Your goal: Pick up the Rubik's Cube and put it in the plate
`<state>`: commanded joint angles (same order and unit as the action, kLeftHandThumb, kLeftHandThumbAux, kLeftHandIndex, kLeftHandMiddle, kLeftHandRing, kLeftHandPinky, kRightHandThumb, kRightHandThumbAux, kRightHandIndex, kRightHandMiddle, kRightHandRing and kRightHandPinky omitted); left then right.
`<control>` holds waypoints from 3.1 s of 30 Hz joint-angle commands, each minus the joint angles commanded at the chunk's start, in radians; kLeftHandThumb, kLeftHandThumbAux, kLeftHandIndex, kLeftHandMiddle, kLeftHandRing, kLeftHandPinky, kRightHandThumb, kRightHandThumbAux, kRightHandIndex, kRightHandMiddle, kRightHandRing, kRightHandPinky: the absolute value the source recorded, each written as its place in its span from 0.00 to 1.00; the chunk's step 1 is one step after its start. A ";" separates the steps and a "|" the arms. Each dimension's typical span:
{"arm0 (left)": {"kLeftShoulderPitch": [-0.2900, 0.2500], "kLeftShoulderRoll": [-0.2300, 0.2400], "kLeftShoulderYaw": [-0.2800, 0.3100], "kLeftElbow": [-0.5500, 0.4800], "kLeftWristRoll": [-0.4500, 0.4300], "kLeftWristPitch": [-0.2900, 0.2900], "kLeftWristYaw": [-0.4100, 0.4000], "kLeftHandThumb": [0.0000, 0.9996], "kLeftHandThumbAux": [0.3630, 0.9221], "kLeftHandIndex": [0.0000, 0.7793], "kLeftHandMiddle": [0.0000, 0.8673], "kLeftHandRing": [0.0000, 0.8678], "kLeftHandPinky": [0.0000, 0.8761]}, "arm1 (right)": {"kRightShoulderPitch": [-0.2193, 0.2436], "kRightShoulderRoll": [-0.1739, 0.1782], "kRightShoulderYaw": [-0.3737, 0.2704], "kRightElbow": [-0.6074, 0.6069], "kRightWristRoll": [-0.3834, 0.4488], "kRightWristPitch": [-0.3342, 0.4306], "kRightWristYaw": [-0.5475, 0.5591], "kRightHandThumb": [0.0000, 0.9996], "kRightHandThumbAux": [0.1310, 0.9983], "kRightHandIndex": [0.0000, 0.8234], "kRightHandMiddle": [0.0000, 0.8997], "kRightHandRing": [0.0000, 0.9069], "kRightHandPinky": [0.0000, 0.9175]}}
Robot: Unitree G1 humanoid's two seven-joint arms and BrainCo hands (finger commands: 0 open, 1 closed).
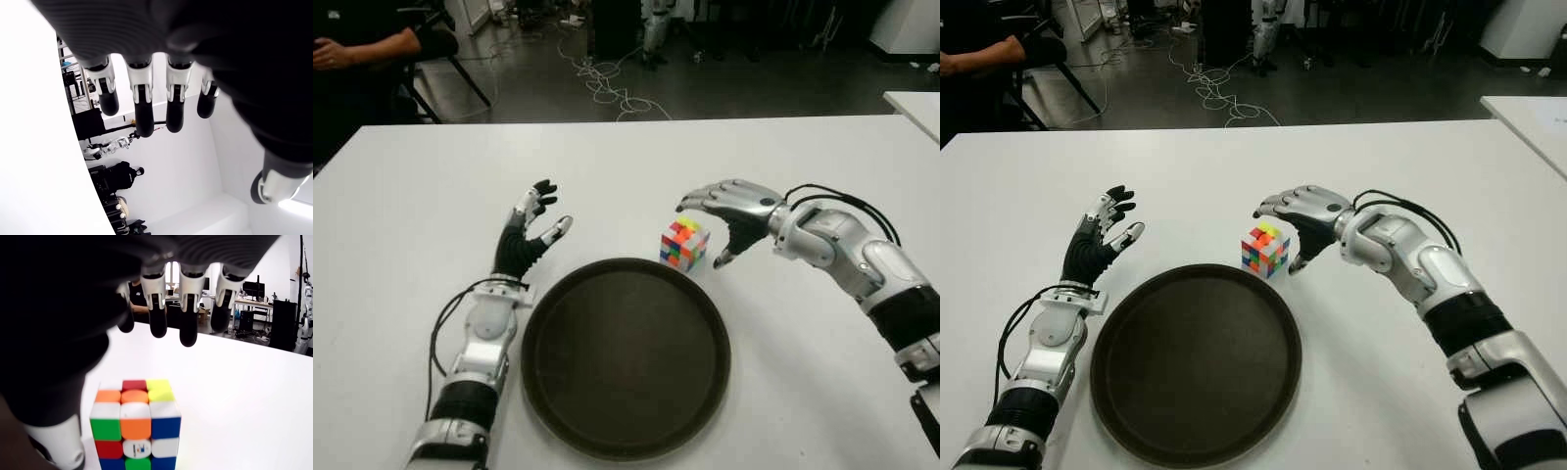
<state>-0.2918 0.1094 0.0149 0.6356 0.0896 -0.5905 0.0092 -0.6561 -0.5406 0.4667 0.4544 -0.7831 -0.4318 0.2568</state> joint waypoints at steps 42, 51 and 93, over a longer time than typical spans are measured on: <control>-0.011 -0.001 0.005 0.020 0.005 -0.017 0.008 0.09 0.39 0.16 0.19 0.17 0.13 | -0.034 0.037 0.005 0.114 0.012 -0.006 -0.026 0.00 0.76 0.21 0.20 0.20 0.20; -0.016 0.000 0.002 0.032 0.006 -0.023 0.010 0.10 0.40 0.15 0.20 0.19 0.16 | -0.045 0.037 0.019 0.128 -0.006 -0.016 -0.038 0.00 0.77 0.23 0.20 0.20 0.21; -0.025 -0.007 0.003 0.043 -0.007 -0.022 -0.008 0.10 0.37 0.15 0.20 0.19 0.14 | -0.069 0.076 0.085 0.249 -0.033 -0.083 -0.191 0.00 0.77 0.26 0.23 0.23 0.23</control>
<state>-0.3169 0.1028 0.0183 0.6788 0.0825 -0.6127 0.0015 -0.7253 -0.4648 0.5520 0.7030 -0.8156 -0.5150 0.0661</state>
